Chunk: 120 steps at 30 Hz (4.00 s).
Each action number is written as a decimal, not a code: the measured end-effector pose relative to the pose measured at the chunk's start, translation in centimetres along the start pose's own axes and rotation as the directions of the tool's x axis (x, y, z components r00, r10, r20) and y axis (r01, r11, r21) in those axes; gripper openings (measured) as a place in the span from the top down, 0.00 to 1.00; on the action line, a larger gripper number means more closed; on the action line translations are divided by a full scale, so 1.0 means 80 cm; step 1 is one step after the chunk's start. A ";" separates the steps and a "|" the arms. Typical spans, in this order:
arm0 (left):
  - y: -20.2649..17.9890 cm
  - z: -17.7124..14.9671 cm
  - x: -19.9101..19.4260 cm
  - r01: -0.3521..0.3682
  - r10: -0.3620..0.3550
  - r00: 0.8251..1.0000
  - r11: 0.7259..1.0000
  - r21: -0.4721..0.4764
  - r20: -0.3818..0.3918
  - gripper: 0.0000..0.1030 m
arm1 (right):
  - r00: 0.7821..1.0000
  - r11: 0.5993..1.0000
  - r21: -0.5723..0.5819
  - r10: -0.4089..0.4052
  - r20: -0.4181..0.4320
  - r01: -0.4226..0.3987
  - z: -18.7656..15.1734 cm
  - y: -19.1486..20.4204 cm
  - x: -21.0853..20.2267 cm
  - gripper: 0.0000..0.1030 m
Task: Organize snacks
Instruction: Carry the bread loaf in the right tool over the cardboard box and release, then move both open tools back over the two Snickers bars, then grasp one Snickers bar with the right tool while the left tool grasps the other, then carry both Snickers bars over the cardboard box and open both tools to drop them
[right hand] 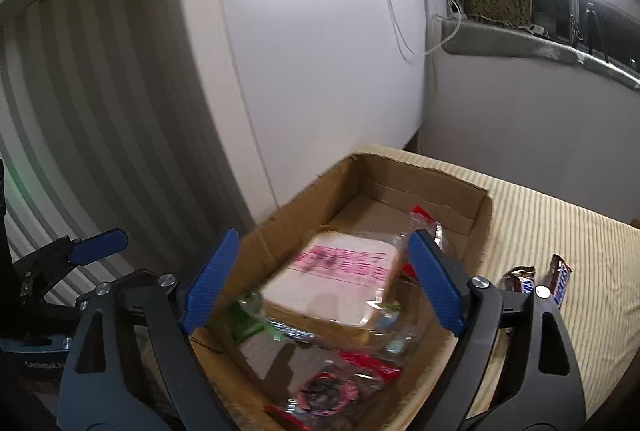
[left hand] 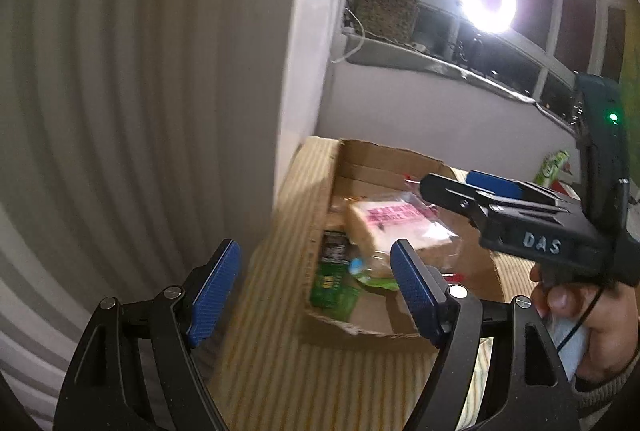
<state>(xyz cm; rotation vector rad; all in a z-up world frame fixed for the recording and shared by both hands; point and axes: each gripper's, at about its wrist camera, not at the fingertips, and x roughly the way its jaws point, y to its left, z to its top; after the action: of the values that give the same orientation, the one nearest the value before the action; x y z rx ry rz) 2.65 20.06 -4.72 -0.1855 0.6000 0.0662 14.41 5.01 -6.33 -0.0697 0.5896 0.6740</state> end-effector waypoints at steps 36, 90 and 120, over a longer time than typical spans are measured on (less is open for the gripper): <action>-0.301 -0.052 0.075 0.341 -0.321 0.938 0.921 0.190 -0.130 0.25 | 0.965 0.922 0.289 -0.256 -0.051 0.260 -0.098 -0.280 -0.175 0.12; -0.300 -0.013 0.272 0.049 -0.045 0.964 0.999 0.011 -0.261 0.74 | 0.963 0.962 0.241 -0.065 -0.261 0.130 -0.112 -0.349 -0.032 0.68; -0.295 0.036 0.003 0.163 -0.182 0.975 0.976 0.144 0.128 0.74 | 0.952 0.947 0.119 -0.306 0.031 0.300 -0.033 -0.173 -0.265 0.69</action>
<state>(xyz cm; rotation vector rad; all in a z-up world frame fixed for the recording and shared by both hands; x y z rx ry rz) 7.23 -2.55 1.13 -0.1026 0.4440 -0.1285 8.24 -18.58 1.11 -0.0370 0.5538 0.3416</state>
